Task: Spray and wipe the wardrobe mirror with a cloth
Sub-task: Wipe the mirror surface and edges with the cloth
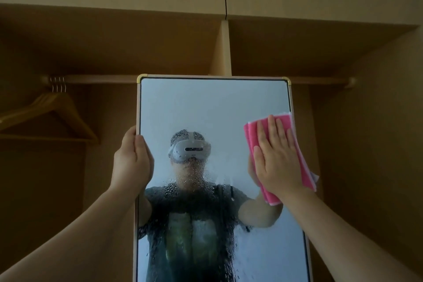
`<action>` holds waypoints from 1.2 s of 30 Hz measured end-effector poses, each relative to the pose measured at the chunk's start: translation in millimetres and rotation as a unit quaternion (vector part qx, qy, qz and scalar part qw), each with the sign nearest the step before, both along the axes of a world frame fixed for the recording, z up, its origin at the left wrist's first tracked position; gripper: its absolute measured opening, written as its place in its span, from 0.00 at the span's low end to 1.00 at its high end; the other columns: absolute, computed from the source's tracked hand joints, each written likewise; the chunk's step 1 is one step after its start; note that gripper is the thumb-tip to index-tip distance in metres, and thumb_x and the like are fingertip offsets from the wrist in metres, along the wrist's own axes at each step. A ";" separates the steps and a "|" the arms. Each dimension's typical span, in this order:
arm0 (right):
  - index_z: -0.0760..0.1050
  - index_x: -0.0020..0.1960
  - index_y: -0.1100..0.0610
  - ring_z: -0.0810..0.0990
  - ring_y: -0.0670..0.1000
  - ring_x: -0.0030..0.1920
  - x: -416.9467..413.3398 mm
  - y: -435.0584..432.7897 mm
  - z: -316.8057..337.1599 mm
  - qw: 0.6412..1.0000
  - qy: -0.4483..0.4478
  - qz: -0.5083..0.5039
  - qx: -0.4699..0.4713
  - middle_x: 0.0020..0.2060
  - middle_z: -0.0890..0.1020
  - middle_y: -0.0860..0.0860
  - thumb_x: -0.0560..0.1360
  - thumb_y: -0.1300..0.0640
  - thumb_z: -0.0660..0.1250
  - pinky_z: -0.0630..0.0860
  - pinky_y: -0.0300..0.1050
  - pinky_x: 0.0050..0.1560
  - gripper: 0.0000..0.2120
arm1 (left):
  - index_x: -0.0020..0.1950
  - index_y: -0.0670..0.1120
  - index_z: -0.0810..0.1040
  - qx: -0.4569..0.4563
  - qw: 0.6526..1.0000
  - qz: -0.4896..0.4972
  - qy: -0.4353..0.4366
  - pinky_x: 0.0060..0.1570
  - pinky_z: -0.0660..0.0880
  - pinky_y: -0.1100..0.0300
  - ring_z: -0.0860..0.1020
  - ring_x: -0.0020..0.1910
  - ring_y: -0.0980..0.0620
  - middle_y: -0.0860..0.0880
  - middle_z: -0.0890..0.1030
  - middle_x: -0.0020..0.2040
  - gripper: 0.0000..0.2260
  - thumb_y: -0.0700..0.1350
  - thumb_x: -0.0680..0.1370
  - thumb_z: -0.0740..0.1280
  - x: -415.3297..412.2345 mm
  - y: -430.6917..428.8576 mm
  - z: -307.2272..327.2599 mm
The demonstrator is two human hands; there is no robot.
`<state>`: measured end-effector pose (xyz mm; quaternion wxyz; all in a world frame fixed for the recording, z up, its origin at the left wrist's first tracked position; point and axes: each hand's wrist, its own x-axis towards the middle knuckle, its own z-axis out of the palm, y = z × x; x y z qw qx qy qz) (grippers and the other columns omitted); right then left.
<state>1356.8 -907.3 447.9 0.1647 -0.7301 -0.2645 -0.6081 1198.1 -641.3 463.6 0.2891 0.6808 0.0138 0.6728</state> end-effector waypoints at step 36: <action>0.48 0.79 0.54 0.46 0.56 0.78 -3.0 3.4 74.6 0.998 -0.022 -0.012 -0.054 0.79 0.51 0.55 0.82 0.45 0.38 0.46 0.58 0.77 0.28 | 0.37 0.52 0.65 -0.021 0.999 0.022 0.020 0.29 0.63 0.65 0.71 0.31 0.62 0.50 0.71 0.32 0.15 0.48 0.83 0.50 1.0 -2.9 -15.2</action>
